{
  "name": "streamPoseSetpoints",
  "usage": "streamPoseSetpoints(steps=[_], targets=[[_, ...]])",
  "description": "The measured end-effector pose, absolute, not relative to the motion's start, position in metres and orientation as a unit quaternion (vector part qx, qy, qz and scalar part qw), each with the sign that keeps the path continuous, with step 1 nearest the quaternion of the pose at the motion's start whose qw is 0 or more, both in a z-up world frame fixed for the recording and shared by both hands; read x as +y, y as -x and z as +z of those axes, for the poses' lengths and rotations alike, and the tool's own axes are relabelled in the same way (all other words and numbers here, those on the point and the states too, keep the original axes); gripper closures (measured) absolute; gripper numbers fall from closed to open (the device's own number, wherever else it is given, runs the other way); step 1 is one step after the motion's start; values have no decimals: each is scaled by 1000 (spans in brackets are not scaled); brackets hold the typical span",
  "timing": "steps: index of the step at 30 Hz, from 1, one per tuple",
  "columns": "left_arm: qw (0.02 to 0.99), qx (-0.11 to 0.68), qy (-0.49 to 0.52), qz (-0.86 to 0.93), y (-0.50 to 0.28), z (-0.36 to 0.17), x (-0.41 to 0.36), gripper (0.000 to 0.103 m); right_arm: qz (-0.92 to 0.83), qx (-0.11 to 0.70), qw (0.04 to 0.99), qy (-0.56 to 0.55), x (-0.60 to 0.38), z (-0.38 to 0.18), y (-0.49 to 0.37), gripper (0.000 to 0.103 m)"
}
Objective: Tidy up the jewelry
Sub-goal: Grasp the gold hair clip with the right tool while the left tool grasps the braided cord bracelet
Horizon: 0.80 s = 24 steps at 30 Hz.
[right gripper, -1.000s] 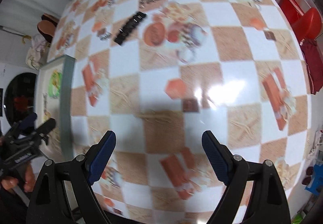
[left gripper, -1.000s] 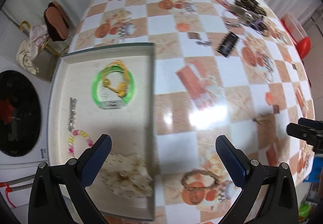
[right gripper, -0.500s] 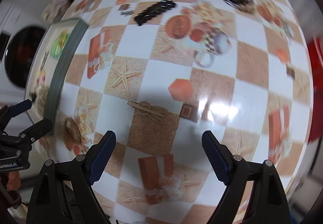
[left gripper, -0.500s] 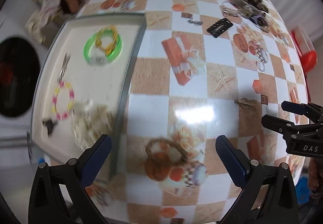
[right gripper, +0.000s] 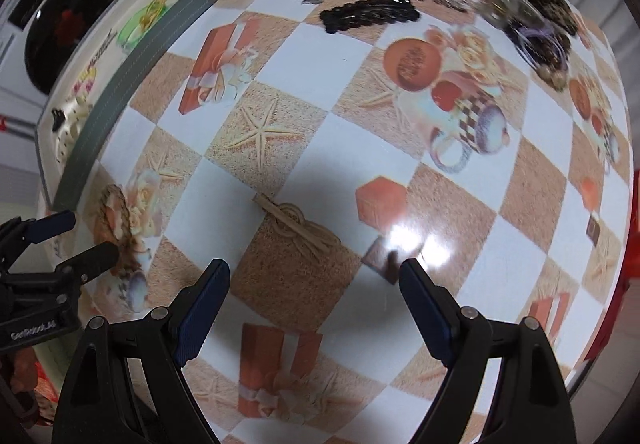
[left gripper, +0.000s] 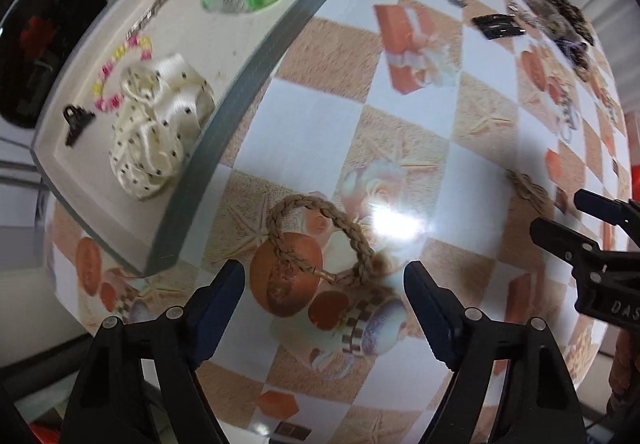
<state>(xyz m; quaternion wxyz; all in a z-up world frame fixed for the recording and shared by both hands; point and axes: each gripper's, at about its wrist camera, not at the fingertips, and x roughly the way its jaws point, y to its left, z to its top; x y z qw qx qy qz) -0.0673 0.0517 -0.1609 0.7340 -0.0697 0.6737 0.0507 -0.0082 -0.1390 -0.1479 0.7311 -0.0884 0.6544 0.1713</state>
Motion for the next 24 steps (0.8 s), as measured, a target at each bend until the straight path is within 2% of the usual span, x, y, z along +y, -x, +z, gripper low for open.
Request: streamPoseSetpoints(steps=[7, 13, 16, 18, 19, 20, 21, 22, 24], targets=[[731, 674, 78, 67, 64, -180, 52, 16, 190, 642, 729, 140, -115, -159, 0, 27], [734, 671, 80, 66, 61, -181, 52, 17, 193, 626, 733, 185, -91, -165, -3, 29], [738, 668, 77, 63, 63, -177, 48, 33, 203, 621, 731, 196, -85, -163, 1, 40], [740, 666, 70, 54, 62, -171, 43, 57, 206, 622, 729, 198, -82, -162, 3, 45], [740, 667, 69, 49, 61, -168, 41, 65, 207, 623, 728, 199, -81, -162, 4, 52], [740, 668, 71, 45, 60, -167, 40, 77, 208, 623, 728, 199, -80, -160, 3, 64], [738, 669, 76, 40, 59, -166, 40, 87, 207, 623, 728, 197, -78, -159, 3, 71], [737, 670, 82, 36, 59, -165, 40, 87, 205, 626, 727, 194, -76, -158, 2, 83], [736, 670, 91, 29, 58, -163, 40, 87, 201, 633, 726, 180, -76, -158, -1, 83]])
